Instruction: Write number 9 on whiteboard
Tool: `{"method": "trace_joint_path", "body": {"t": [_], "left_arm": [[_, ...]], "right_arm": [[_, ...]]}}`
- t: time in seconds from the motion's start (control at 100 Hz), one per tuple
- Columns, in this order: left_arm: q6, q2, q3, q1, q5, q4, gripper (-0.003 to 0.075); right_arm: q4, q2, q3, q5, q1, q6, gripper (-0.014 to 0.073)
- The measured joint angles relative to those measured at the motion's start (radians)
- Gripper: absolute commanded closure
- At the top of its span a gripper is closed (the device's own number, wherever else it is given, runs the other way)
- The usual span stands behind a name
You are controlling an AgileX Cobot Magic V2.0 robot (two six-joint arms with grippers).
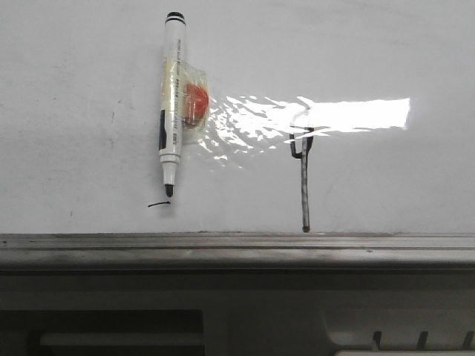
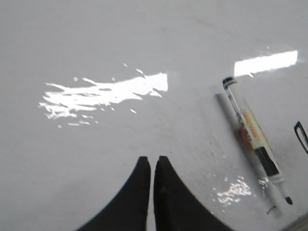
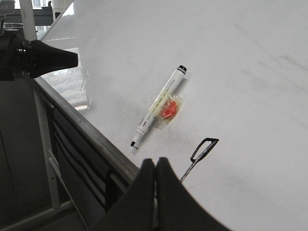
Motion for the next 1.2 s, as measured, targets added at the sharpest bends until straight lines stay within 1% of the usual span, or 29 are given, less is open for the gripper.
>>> {"method": "trace_joint_path", "body": {"t": [0.01,0.03,0.04,0.08,0.11,0.15,0.18,0.25,0.34,0.39,0.46,0.5,0.6,0.67,0.81,1.02,1.2], "left_arm": [[-0.022,-0.008,0.003,0.015,0.015,0.054,0.0741],[-0.086,-0.020,0.013,0.059,0.032,0.106,0.0740],[-0.130,-0.025,0.019,0.089,0.050,0.157,0.0740],[-0.237,-0.054,0.030,0.164,0.111,0.297,0.0740],[-0.340,-0.076,0.039,0.237,0.157,0.380,0.0740],[-0.437,-0.111,0.044,0.308,0.232,0.488,0.0740],[-0.525,-0.135,0.048,0.374,0.284,0.554,0.0740],[-0.675,-0.195,0.054,0.490,0.414,0.695,0.0740],[-0.786,-0.264,0.061,0.590,0.528,0.817,0.0740],[-0.825,-0.293,0.075,0.636,0.553,0.848,0.0740],[-0.870,-0.326,0.104,0.672,0.574,0.879,0.0740],[-0.902,-0.341,0.106,0.684,0.598,0.904,0.0740],[-1.015,-0.372,0.106,0.705,0.605,0.971,0.0741],[-1.050,-0.386,0.106,0.719,0.641,0.989,0.0740],[-1.069,-0.386,0.106,0.762,0.777,0.965,0.0740],[-1.071,-0.386,0.106,0.815,0.787,0.945,0.0740],[-1.071,-0.386,0.106,0.823,0.787,0.943,0.0741]], "right_arm": [[0.000,0.000,0.000,0.000,0.000,0.000,0.0663],[0.000,0.000,0.000,0.000,0.000,0.000,0.0663],[0.000,0.000,0.000,0.000,0.000,0.000,0.0663],[0.000,0.000,0.000,0.000,0.000,0.000,0.0663],[0.000,0.000,0.000,0.000,0.000,0.000,0.0663],[0.000,0.000,0.000,0.000,0.000,0.000,0.0663],[0.000,0.000,0.000,0.000,0.000,0.000,0.0663],[0.000,0.000,0.000,0.000,0.000,0.000,0.0663],[0.000,0.000,0.000,0.000,0.000,0.000,0.0663],[0.000,0.000,0.000,0.000,0.000,0.000,0.0663],[0.000,0.000,0.000,0.000,0.000,0.000,0.0663],[0.000,0.000,0.000,0.000,0.000,0.000,0.0663],[0.000,0.000,0.000,0.000,0.000,0.000,0.0663],[0.000,0.000,0.000,0.000,0.000,0.000,0.0663],[0.000,0.000,0.000,0.000,0.000,0.000,0.0663],[0.000,-0.002,0.000,0.000,0.000,0.000,0.0663],[0.000,-0.002,0.000,0.000,0.000,0.000,0.0663]]}}
